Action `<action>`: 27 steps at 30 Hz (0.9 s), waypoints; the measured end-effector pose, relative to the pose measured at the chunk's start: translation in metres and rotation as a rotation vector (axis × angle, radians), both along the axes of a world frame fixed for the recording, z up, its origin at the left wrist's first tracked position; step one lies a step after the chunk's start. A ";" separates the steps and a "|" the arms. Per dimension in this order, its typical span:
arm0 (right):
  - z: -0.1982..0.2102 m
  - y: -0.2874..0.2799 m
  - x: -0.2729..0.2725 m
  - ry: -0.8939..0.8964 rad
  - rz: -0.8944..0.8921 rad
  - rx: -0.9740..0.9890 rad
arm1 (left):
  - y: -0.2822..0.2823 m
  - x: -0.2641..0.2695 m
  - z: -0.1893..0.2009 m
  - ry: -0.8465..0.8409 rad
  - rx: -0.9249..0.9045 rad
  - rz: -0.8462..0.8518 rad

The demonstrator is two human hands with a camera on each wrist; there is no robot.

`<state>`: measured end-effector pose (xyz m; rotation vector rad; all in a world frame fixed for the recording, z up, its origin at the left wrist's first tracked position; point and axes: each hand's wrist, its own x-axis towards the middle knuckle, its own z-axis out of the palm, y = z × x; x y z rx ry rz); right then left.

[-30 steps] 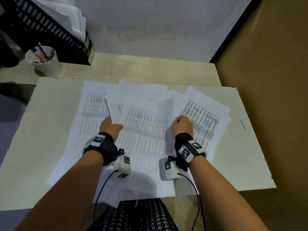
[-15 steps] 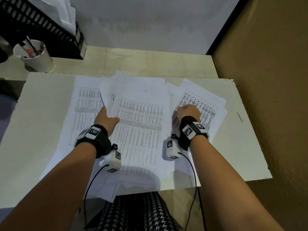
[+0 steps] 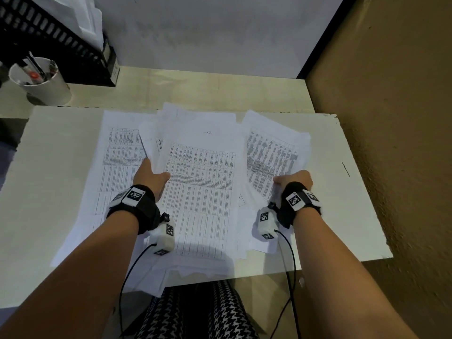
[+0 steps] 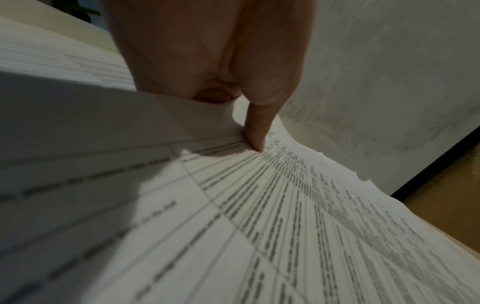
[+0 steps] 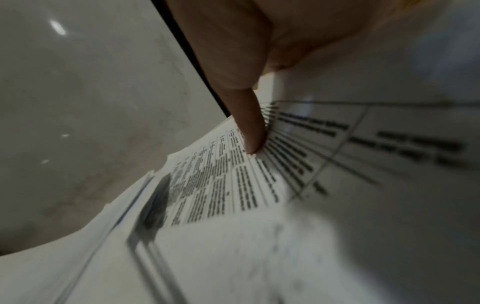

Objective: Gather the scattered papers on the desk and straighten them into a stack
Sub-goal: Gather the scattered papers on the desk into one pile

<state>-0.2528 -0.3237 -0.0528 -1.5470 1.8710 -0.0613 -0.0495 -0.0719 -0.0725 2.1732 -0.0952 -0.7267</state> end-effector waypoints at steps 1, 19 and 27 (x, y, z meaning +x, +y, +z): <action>-0.002 0.004 0.003 -0.002 0.040 -0.017 | 0.001 0.000 -0.001 0.010 -0.012 0.014; 0.107 -0.006 0.031 0.054 0.394 -0.686 | 0.004 0.001 0.011 0.154 -0.100 0.098; 0.203 -0.007 0.042 -0.292 0.349 -0.948 | 0.018 0.004 0.032 0.466 -0.188 0.157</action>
